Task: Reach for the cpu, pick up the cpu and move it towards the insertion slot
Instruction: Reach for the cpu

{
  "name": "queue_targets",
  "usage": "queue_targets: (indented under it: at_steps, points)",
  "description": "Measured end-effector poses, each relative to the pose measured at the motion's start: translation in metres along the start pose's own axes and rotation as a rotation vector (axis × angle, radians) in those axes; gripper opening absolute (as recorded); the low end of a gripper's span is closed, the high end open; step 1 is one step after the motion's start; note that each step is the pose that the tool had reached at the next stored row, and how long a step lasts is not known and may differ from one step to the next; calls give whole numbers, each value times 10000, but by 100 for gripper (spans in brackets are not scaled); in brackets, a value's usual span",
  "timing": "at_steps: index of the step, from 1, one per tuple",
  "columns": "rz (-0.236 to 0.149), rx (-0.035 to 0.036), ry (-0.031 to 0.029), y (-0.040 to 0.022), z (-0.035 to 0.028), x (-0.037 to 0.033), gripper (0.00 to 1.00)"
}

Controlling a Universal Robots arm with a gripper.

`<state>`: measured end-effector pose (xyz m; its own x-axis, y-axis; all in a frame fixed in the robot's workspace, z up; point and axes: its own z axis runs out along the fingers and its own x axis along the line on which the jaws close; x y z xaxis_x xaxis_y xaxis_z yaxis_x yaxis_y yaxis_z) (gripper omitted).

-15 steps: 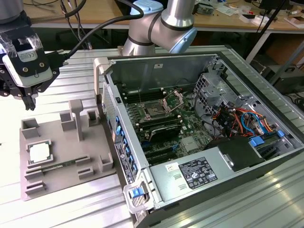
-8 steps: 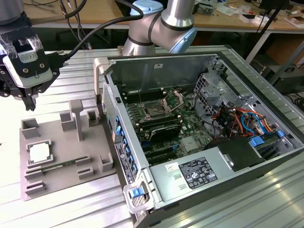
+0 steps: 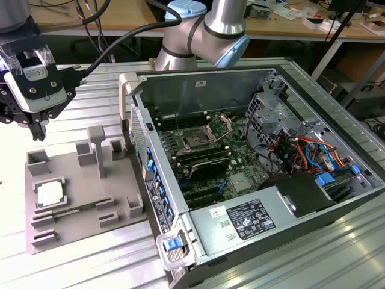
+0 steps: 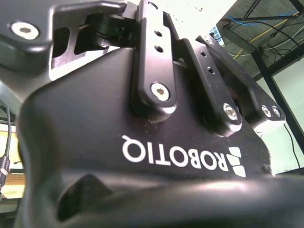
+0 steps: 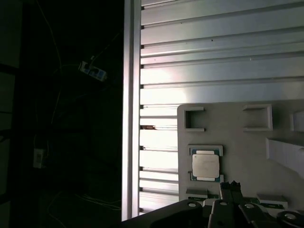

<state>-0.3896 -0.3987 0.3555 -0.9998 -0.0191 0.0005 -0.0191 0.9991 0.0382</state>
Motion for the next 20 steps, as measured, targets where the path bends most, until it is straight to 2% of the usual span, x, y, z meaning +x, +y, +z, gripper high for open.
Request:
queue_targets:
  at_steps: [9, 20]
  points:
    - [0, 0, 0, -1, 14, 0, 11]
    - [0, 1, 1, -2, 64, 0, 11]
